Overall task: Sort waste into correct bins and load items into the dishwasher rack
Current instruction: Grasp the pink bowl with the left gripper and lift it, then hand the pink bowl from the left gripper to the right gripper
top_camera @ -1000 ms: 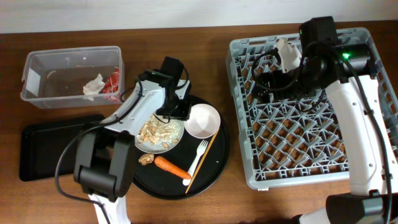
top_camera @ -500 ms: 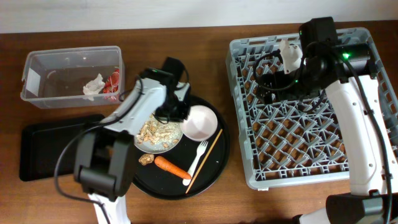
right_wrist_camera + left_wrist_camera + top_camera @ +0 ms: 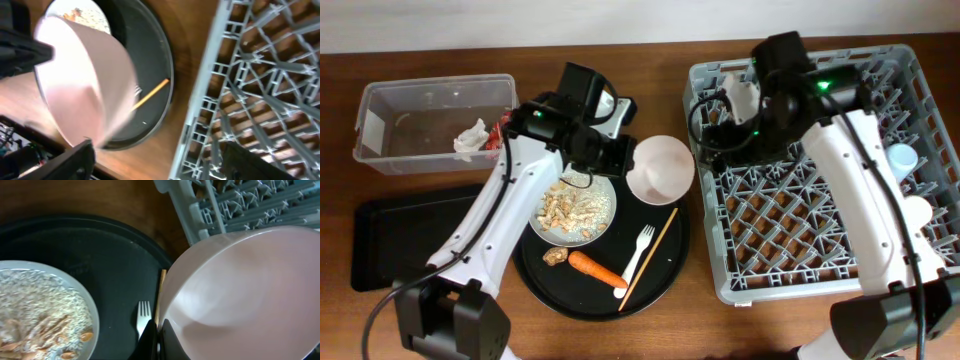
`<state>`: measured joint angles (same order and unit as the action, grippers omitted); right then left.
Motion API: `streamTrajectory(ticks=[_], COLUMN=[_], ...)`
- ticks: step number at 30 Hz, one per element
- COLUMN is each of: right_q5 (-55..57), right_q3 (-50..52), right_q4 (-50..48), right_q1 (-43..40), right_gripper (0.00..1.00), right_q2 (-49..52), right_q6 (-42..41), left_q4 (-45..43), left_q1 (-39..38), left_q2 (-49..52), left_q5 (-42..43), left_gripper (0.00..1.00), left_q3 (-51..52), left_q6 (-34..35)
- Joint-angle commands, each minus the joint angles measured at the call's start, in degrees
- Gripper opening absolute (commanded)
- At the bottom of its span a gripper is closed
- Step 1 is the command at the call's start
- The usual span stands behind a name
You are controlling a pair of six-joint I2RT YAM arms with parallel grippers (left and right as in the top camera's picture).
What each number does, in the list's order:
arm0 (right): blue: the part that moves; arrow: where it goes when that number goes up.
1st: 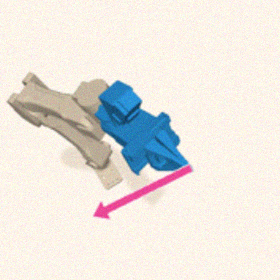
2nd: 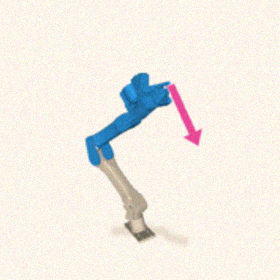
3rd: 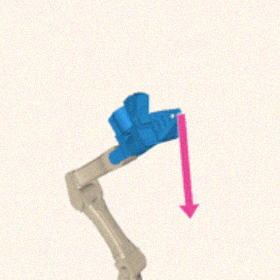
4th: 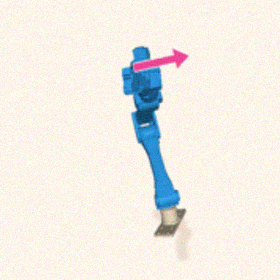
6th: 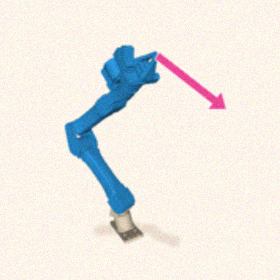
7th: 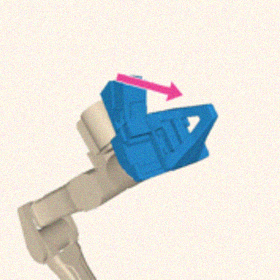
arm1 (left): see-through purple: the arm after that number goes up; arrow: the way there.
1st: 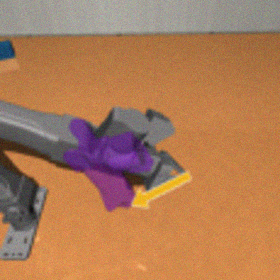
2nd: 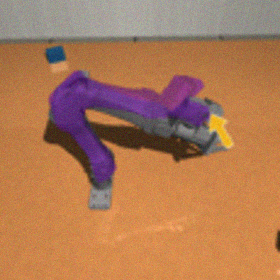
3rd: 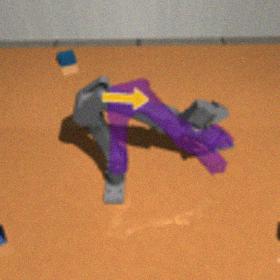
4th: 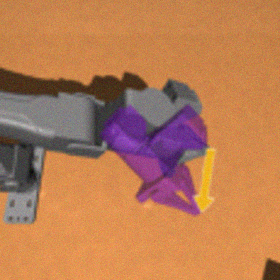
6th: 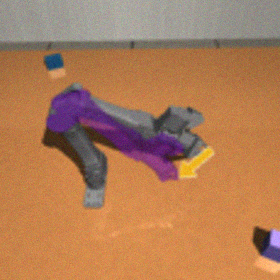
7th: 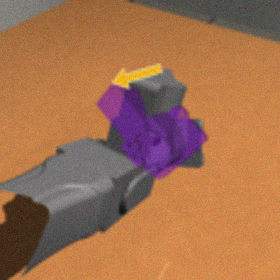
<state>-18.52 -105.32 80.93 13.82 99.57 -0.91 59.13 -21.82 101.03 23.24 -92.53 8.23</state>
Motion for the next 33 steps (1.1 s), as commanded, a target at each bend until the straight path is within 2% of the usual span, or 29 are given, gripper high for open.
streamTrajectory(ticks=[1,6,17,19,20,21,23,28,32,33], right_q5=[1.29,1.07,1.84,4.28,4.9,5.33,5.29,5.29,5.9,6.88], right_q3=[-0.02,0.09,0.46,0.98,1.36,1.86,2.64,3.06,3.06,3.06], right_q4=[-0.63,-0.76,-2.32,-2.4,-2.49,-2.64,-3.21,-3.89,-3.89,-3.87], right_q1=[1.6,1.7,5.79,5.77,5.77,5.77,5.77,5.77,5.77,5.77], right_gripper=[0.75,0.61,0.6,0.51,0.44,0.31,0.19,0.04,0.04,0.04], right_q2=[1.11,2.12,2.19,2.19,2.19,2.19,2.19,2.19,2.19,2.19], right_q6=[-4.79,-5.64,-6.8,-9.29,-9.84,-10.6,-10.6,-11.67,-11.65,-11.69], left_q4=[-0.11,-0.09,-0.35,-0.35,-0.37,-0.37,-0.42,-0.39,-0.35,-0.33], left_q1=[-0.79,-0.79,-0.79,-0.81,-0.79,-0.79,-0.79,-0.79,-0.81,-0.79], left_q2=[-0.57,-0.68,-0.92,-1.33,-1.75,-2.1,-2.73,-3.15,-3.15,-3.17], left_q5=[0.96,1.42,1.49,1.66,1.62,1.62,1.62,1.64,1.66,1.66], left_gripper=[0.0,0.0,0.0,0.0,0.0,0.0,0.0,0.0,0.01,0.05], left_q3=[-0.63,-0.63,-0.63,-0.63,-0.63,-0.63,-0.63,-0.63,-0.63,-0.63], left_q6=[0.13,0.79,1.22,1.22,1.22,1.22,1.2,1.22,1.2,1.2])
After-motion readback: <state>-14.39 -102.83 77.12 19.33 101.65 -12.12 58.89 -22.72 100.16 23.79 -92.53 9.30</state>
